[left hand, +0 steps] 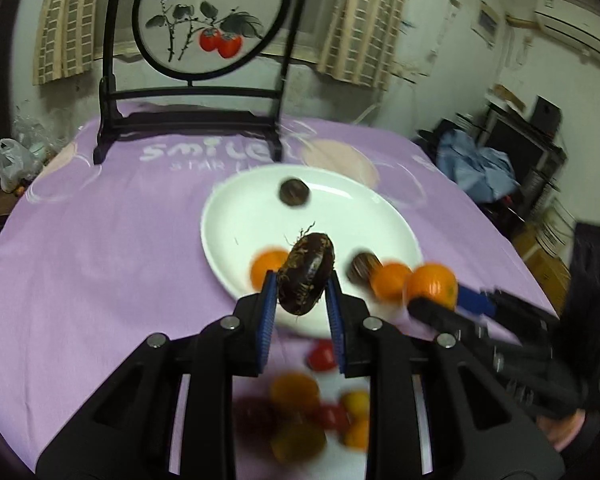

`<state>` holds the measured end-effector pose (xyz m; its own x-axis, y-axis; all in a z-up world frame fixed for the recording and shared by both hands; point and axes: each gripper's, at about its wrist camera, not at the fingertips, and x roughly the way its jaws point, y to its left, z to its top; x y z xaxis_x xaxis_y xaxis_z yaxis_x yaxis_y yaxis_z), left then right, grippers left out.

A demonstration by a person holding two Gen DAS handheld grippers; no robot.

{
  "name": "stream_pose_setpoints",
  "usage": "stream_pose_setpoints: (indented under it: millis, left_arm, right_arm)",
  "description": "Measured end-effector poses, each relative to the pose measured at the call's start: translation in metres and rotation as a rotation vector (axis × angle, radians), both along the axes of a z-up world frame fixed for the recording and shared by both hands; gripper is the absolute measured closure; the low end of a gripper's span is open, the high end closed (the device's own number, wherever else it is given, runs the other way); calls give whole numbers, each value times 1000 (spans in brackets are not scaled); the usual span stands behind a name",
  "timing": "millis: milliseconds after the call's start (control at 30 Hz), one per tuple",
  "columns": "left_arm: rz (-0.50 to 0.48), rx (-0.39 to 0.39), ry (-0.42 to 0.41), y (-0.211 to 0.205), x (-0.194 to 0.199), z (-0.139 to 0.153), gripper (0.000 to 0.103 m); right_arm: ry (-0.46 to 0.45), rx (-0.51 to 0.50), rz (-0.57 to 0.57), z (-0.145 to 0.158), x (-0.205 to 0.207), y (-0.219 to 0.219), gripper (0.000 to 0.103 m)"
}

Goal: Organize fruits
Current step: 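Carry both fruits onto the white plate and open both tools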

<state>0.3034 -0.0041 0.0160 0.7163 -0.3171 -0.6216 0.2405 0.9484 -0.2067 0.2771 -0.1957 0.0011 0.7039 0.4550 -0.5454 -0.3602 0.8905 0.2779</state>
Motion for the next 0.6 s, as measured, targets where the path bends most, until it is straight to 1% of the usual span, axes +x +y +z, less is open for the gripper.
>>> stream_pose_setpoints:
  millis: [100, 233, 400, 467, 533, 567, 600]
  left_arm:
    - [52, 1, 29, 1, 37, -3, 78]
    - [89, 42, 77, 1, 66, -16, 78]
    - [98, 87, 151, -2, 88, -37, 78]
    - [98, 89, 170, -2, 91, -42, 77]
    - [102, 98, 155, -2, 87, -40, 62]
    - [108, 95, 136, -1, 83, -35, 43]
    - [121, 92, 118, 1, 80, -31, 32]
  right_arm:
    - [23, -34, 11, -7, 19, 14, 59]
    - [63, -69, 31, -16, 36, 26, 59]
    - [97, -90, 50, -23, 41, 33, 59]
    - [111, -88, 54, -25, 42, 33, 57]
    - [109, -86, 57, -23, 40, 32, 56]
    - [103, -83, 59, -20, 37, 30, 56]
    - [95, -77, 65, -17, 33, 28, 56]
